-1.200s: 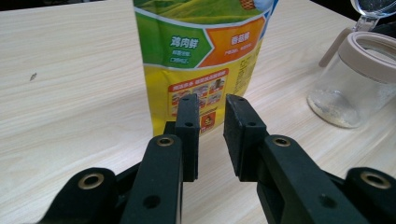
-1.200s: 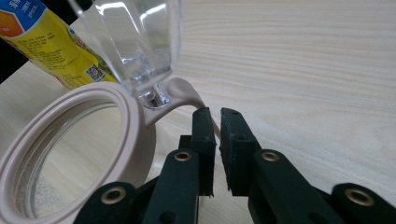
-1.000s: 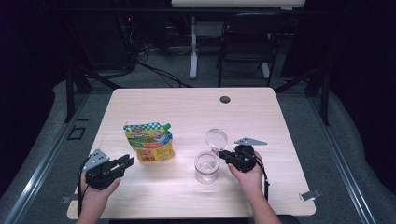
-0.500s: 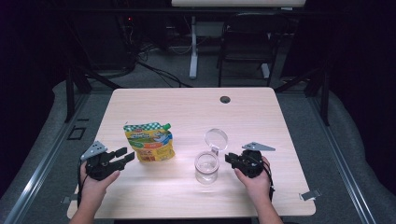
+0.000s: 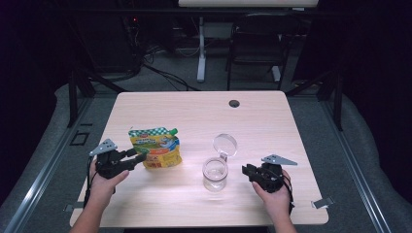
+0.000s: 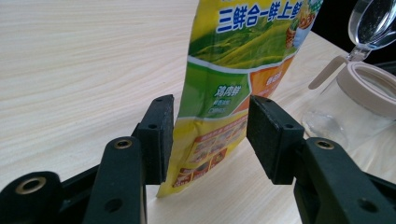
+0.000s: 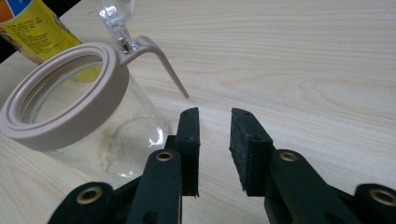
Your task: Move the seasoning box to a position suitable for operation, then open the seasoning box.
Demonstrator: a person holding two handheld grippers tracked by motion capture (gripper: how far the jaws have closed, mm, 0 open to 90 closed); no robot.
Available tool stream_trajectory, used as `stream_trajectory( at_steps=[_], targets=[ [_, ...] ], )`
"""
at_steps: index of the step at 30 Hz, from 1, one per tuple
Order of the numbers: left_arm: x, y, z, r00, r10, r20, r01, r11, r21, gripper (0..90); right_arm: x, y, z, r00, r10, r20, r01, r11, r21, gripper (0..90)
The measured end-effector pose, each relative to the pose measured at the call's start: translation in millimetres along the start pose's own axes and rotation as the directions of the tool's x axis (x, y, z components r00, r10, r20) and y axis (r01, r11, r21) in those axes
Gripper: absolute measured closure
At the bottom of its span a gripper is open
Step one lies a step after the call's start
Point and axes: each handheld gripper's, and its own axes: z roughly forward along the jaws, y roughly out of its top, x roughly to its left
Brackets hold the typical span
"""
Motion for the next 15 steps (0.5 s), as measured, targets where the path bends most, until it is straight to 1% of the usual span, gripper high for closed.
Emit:
stream_trajectory(
  at_steps=[1, 4, 8, 10, 12, 14, 15],
  targets=[
    [-0.3, 0.2, 0.4, 1.0000, 0.005, -0.007, -0.005, 1.0000, -0.002, 54.4, 0.1, -0.3, -0.9, 1.0000, -0.001, 0.003, 0.001, 1.000, -0.001, 72.8],
    [1.1, 0.3, -0.9, 0.9999, -0.011, 0.012, 0.011, 0.9999, 0.002, 60.7, 0.0, -0.7, -2.8, 1.0000, -0.002, 0.003, 0.002, 1.000, -0.004, 72.7],
    [-1.8, -0.1, -1.4, 0.9998, -0.006, 0.016, 0.006, 1.0000, 0.006, 62.5, 0.4, -0.2, -3.0, 1.0000, -0.004, -0.002, 0.004, 1.000, -0.007, 72.5],
    [-3.3, -1.0, -1.5, 0.9997, -0.008, 0.025, 0.008, 1.0000, 0.001, 63.6, 0.6, 0.9, -2.4, 1.0000, -0.009, -0.001, 0.009, 1.000, -0.002, 72.3],
    [-5.1, -2.0, -1.9, 0.9992, -0.012, 0.039, 0.012, 0.9999, 0.004, 63.9, 1.2, 1.5, -1.4, 0.9999, -0.007, -0.007, 0.007, 1.000, -0.010, 72.2],
    [-6.9, -2.2, -2.3, 0.9987, -0.002, 0.051, 0.001, 0.9999, 0.013, 64.0, 1.5, 2.4, -0.6, 0.9999, -0.011, -0.009, 0.011, 1.000, -0.007, 72.2],
    [-8.1, -2.6, -1.8, 0.9987, -0.002, 0.051, 0.002, 1.0000, 0.007, 64.4, 1.7, 2.8, 0.2, 0.9999, -0.011, -0.012, 0.011, 1.000, -0.008, 72.1]
  ],
)
